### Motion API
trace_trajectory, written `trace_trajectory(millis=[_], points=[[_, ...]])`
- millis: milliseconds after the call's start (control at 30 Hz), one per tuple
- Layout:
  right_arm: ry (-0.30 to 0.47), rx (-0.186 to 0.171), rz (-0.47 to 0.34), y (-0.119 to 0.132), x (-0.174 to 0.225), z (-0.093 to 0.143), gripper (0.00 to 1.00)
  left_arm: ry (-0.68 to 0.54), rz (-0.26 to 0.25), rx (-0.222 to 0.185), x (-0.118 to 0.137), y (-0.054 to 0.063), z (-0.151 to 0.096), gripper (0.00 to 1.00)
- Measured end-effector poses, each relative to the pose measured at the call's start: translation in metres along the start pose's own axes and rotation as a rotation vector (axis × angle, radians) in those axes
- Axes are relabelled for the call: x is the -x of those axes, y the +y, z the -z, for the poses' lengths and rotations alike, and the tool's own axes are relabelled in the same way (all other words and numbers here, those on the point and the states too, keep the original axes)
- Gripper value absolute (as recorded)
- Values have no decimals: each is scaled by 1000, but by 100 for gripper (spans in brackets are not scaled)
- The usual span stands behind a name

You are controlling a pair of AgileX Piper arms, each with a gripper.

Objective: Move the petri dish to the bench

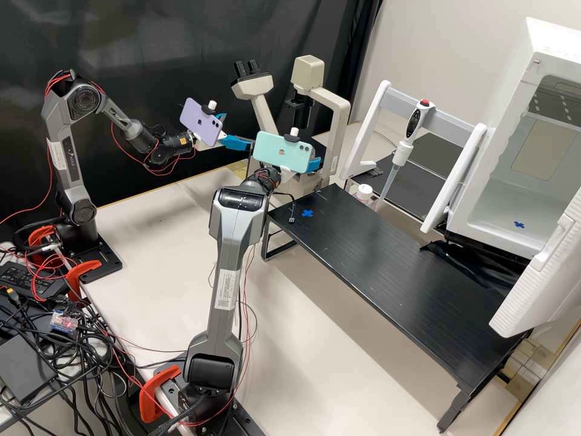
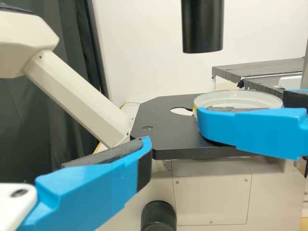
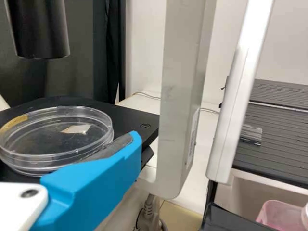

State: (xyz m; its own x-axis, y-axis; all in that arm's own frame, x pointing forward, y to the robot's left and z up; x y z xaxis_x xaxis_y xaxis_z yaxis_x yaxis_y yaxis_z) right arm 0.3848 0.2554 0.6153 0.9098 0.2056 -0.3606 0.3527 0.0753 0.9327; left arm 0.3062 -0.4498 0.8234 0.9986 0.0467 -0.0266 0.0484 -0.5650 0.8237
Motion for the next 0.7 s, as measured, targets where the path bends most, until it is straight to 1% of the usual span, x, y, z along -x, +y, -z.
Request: trace_trajectory(millis=[67,300,467,600,700], points=[[-6,-9,-2,0,0,-1,0,0,0,0,0,0,0,100],[-14,-15,-8,3,-1,-4,0,0,0,0,0,0,0,100],[-22,-44,-10,2,0,-6,0,0,0,0,0,0,0,100],[-27,-48,-8,0,1,-9,0,0,0,0,0,0,0,100],[-25,-62,-7,-2,2,-11,0,0,0,0,0,0,0,100]])
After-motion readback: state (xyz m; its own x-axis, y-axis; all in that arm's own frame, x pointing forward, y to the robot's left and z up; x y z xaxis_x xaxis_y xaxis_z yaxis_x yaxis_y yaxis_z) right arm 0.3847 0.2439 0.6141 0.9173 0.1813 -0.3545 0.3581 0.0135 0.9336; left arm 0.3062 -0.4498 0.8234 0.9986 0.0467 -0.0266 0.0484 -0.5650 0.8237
